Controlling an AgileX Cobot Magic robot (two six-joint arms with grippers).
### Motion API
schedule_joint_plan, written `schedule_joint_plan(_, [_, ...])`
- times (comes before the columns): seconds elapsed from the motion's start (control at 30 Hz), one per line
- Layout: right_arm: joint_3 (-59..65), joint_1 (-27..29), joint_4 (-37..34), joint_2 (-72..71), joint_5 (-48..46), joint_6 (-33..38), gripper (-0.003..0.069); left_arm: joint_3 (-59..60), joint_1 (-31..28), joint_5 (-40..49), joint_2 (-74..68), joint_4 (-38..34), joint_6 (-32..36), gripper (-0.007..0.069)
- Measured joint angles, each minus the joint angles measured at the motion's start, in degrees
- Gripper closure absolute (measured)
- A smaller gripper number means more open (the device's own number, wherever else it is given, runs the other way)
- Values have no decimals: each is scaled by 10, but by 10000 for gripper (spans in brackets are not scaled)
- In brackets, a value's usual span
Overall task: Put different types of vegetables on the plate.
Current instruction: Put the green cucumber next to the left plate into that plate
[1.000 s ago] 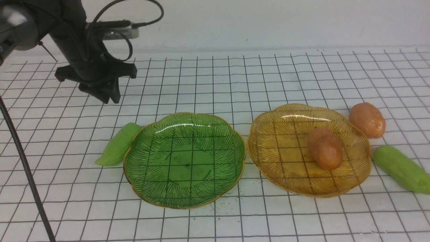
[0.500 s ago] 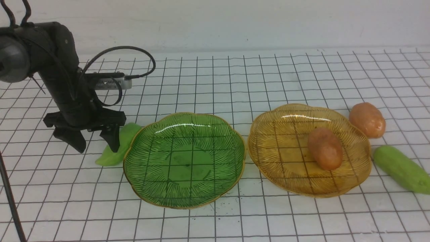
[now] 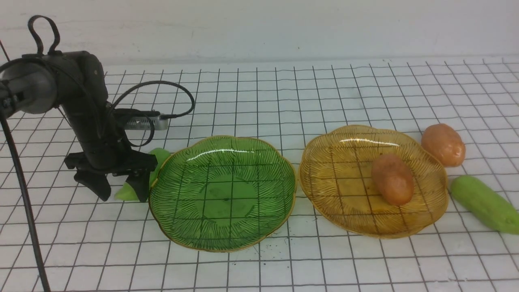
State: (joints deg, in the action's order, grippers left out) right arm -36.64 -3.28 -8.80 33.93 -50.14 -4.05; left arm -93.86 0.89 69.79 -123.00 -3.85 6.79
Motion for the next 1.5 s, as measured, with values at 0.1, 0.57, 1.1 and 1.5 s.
schedule_joint_plan(0.1, [0, 0, 0, 0, 2, 0, 659, 0, 0, -10, -6, 2, 2, 130])
schedule_joint_plan(0.57, [0, 0, 6, 0, 4, 0, 659, 1, -47, -9, 69, 25, 15, 484])
schedule_joint_plan(1.1, [0, 0, 6, 0, 17, 0, 659, 0, 107, 5, 125, -146, 8, 484])
schedule_joint_plan(1.5, [0, 0, 6, 0, 8, 35, 637, 1, 213, 4, 58, -66, -1, 393])
